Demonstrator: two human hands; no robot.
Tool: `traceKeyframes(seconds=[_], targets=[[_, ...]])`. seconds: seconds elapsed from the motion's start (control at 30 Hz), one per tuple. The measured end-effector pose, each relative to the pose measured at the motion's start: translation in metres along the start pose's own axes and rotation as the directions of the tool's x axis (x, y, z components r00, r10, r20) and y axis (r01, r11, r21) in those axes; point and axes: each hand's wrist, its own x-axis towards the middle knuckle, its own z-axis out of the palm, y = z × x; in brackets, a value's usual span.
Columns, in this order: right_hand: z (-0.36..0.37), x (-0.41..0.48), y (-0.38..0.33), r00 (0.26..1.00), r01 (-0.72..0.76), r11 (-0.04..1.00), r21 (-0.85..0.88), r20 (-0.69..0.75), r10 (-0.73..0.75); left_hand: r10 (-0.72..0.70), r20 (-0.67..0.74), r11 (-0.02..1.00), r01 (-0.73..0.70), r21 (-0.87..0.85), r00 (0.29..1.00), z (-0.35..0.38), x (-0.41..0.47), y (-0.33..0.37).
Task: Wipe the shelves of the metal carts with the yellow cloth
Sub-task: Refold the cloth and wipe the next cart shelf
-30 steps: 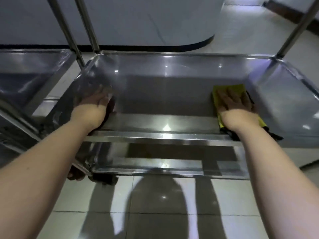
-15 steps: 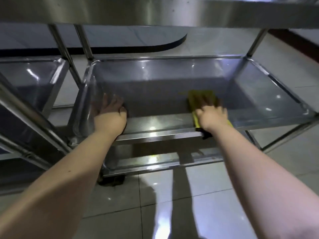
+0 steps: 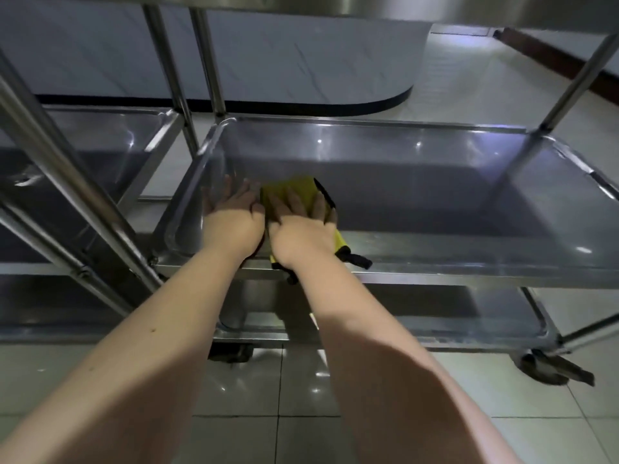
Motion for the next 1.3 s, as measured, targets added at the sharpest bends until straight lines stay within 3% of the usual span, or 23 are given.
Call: traceKeyframes(seconds=[0.1,0.27,0.37,0.43,0.53,0.73,0.8,0.93,1.03,1.13,1.3], targets=[[-0.010,0.001,0.038,1.000,-0.008,0.999,-0.039,-0.024,0.007,-0.012,0.038,1.000,0.012,0.005,0.999,0.000,0.000,0.000],[-0.039,-0.006,0.114,0.963,-0.262,0.965,0.020,-0.052,0.263,0.016,0.018,0.995,-0.015,-0.094,1.000,-0.001,-0.004,0.008],[-0.043,-0.011,0.116,0.961,-0.274,0.962,-0.005,-0.049,0.274,0.098,-0.024,0.963,-0.101,-0.252,0.995,-0.019,-0.010,-0.003],[-0.043,-0.012,0.112,0.962,-0.269,0.963,-0.018,-0.052,0.267,0.154,0.063,0.973,-0.140,-0.181,0.986,-0.030,-0.016,-0.024],[-0.044,-0.012,0.111,0.962,-0.272,0.962,-0.036,-0.043,0.270,0.065,0.151,0.998,-0.064,-0.012,0.986,-0.034,-0.025,-0.051],[-0.035,0.003,0.079,0.918,-0.397,0.915,-0.069,-0.039,0.395,-0.114,0.081,0.957,0.131,-0.260,0.990,-0.032,-0.024,-0.052],[-0.022,0.010,0.038,0.943,-0.334,0.938,-0.094,-0.023,0.333,-0.114,0.072,0.889,0.134,-0.439,0.991,-0.034,-0.025,-0.056],[0.011,0.009,-0.063,0.996,0.058,0.996,-0.069,0.071,-0.053,-0.171,0.077,0.778,0.183,-0.601,0.982,-0.041,-0.025,-0.058],[0.018,0.009,-0.090,0.970,0.227,0.971,-0.075,0.111,-0.218,-0.227,0.117,0.752,0.250,-0.610,0.967,-0.042,-0.024,-0.059],[0.011,0.022,-0.064,0.972,0.230,0.972,-0.040,0.060,-0.227,-0.126,0.097,0.795,0.159,-0.586,0.987,-0.042,-0.026,-0.062],[-0.026,0.049,0.060,0.992,-0.113,0.994,0.003,-0.062,0.113,-0.122,0.160,0.966,0.154,-0.208,0.980,-0.036,-0.021,-0.062]])
